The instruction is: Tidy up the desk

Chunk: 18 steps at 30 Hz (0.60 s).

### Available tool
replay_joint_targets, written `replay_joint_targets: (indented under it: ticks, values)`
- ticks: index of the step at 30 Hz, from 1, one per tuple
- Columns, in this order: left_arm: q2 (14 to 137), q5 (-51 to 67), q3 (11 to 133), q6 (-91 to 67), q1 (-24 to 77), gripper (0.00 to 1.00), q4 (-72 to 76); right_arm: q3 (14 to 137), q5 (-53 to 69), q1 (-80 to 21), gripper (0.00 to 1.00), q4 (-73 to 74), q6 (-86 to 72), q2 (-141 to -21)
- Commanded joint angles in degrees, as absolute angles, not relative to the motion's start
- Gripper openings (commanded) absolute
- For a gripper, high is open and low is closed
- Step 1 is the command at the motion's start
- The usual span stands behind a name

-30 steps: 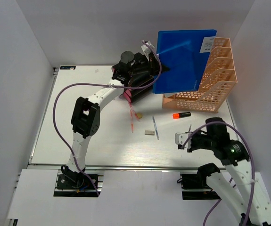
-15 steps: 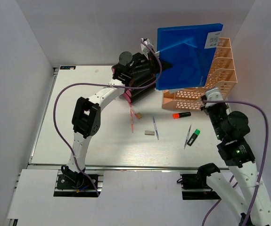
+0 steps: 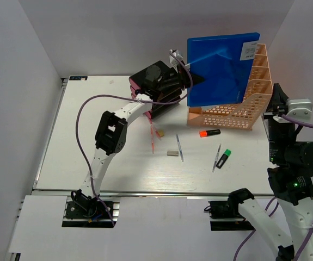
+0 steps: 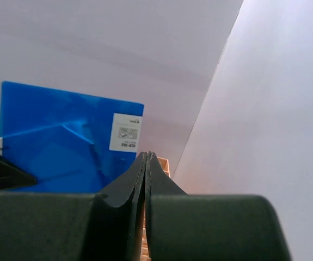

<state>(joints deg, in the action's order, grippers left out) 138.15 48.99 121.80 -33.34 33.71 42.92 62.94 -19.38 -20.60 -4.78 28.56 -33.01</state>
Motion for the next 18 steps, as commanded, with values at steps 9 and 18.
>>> replay_joint_targets:
  ticks: [9, 18]
  values:
    - [136.9, 41.8, 126.4, -33.0, 36.1, 0.00, 50.3, 60.8, -18.3, -20.7, 0.00, -4.9, 25.1, -31.2]
    - [140.4, 36.3, 128.1, -32.3, 39.4, 0.00, 53.1, 59.1, -17.3, -20.8, 0.00, -3.0, 22.9, -29.7]
